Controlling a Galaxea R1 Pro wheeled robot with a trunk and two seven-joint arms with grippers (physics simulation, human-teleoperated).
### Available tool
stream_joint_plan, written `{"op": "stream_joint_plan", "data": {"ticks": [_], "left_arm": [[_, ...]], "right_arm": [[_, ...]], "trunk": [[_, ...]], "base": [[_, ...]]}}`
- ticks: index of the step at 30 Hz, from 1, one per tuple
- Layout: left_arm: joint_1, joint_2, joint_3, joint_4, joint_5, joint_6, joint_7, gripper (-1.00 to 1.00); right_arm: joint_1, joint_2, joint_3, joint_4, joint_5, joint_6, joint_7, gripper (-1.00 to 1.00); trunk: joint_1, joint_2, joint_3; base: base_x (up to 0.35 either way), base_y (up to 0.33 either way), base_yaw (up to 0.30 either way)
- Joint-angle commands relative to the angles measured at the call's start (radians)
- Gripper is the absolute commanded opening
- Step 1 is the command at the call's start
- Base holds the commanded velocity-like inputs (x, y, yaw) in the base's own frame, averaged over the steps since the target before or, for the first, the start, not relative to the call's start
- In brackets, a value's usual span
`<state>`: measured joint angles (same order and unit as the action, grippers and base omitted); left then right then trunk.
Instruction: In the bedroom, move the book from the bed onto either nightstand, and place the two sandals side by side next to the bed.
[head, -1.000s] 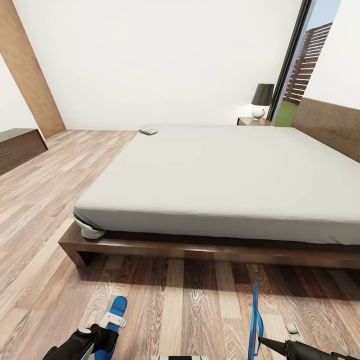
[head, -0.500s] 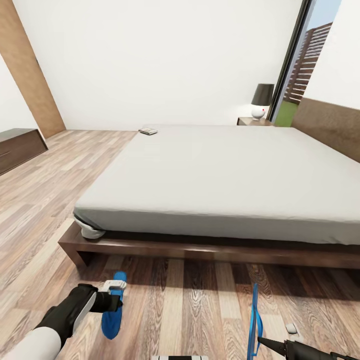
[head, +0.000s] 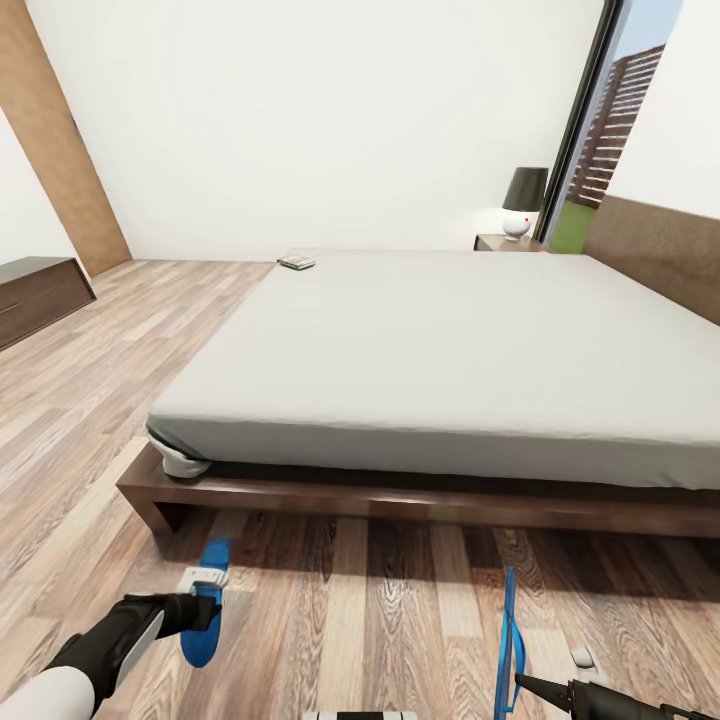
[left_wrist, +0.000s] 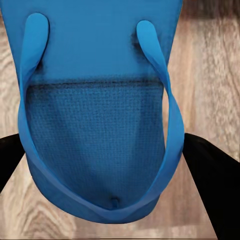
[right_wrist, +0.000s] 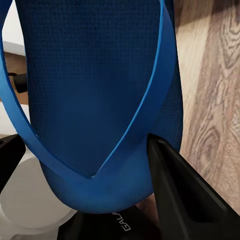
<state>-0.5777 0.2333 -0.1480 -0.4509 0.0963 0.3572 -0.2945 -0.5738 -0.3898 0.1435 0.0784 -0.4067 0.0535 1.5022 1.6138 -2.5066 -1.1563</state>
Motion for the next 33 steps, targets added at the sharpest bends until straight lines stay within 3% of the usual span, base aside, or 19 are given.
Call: {"op": "stream_joint_plan", "data": {"ticks": [1, 33], "left_arm": [[-0.001, 0.001, -0.005, 0.012, 0.013, -0.004, 0.002, -1.0], [-0.002, -0.007, -0.005, 0.018, 0.011, 0.006, 0.001, -1.0]], "right_arm": [[-0.001, 0.0, 0.008, 0.003, -0.009, 0.008, 0.003, -1.0], [-0.001, 0.0, 0.008, 0.003, -0.009, 0.008, 0.003, -1.0]], "trunk": [[0.0, -0.001, -0.005], [0.015, -0.008, -0.128]], "base": [[0.0, 0.0, 0.0], [0.0, 0.0, 0.0]]}}
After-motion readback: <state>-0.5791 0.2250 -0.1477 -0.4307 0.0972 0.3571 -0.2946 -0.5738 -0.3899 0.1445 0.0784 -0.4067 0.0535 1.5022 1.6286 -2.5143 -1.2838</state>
